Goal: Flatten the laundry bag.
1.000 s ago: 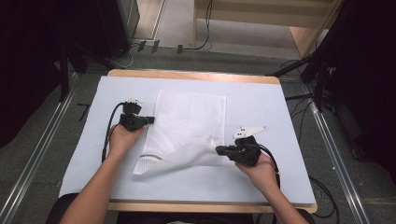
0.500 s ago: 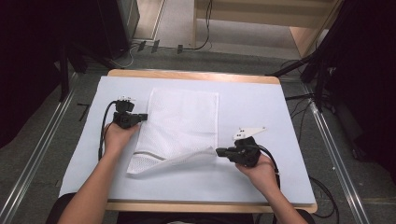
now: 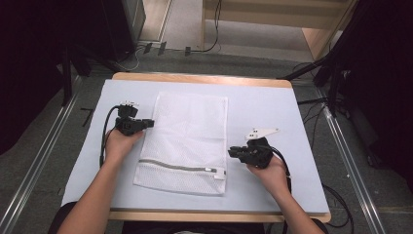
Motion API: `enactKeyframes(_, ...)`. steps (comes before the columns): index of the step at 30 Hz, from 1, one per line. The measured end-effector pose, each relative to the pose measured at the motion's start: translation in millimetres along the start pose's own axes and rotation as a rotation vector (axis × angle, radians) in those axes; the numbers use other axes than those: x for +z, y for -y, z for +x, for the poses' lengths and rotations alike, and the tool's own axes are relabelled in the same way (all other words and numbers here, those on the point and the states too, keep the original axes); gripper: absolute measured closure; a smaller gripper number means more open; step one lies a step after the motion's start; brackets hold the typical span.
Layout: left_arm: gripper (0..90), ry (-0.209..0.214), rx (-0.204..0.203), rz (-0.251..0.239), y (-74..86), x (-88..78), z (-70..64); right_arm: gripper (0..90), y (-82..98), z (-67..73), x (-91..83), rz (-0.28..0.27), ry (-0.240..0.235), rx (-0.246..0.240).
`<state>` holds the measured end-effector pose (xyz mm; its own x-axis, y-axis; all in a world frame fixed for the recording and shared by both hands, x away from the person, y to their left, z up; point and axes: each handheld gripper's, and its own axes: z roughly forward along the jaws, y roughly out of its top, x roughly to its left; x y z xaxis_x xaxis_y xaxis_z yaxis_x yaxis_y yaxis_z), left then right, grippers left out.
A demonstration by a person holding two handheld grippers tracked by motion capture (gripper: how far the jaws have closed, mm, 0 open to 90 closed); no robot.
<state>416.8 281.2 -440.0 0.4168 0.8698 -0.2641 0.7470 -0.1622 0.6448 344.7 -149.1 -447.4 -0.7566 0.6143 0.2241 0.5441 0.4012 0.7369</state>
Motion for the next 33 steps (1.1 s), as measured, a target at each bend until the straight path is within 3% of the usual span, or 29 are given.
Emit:
enactKeyframes(7, 68.8, 0.019, 0.057, 0.014, 13.3, -15.1, -10.5, 71.5, -8.6, -7.8, 21.2, 0.027, 0.055, -0.002)
enactKeyframes(21, 59.8, 0.025, 0.027, 0.052, 42.8, -30.6, -8.7, 59.2, -25.3, -28.4, 47.5, 0.045, 0.124, 0.035)
enactKeyframes(27, 59.6, 0.009, 0.050, 0.077, 47.0, -23.8, -10.8, 61.7, -29.6, -26.6, 62.6, 0.067, 0.143, -0.001)
enactKeyframes(33, 71.5, 0.038, 0.048, 0.086, 47.7, -20.2, -14.6, 76.4, -31.6, -24.6, 64.8, 0.079, 0.190, -0.018)
